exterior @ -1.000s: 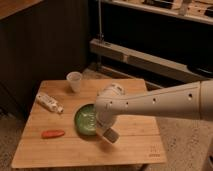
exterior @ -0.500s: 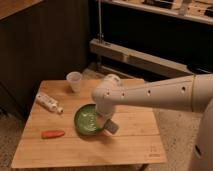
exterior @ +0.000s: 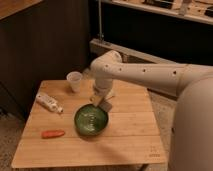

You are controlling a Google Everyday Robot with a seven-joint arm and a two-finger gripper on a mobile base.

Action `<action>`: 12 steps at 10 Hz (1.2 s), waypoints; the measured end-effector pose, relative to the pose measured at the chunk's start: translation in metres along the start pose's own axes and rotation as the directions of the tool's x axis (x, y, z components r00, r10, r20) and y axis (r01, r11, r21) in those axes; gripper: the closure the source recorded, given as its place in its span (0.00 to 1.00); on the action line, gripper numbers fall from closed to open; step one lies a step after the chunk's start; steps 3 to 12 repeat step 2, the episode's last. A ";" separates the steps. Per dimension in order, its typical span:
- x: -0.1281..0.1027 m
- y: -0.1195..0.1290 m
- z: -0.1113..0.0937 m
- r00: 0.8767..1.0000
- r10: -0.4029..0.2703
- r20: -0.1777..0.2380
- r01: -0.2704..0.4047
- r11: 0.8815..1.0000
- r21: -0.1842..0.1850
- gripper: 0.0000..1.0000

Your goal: Place the eraser in the ceramic cup

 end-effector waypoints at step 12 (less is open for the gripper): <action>-0.058 -0.030 -0.002 0.998 -0.033 0.055 0.034 0.999 -0.019 1.00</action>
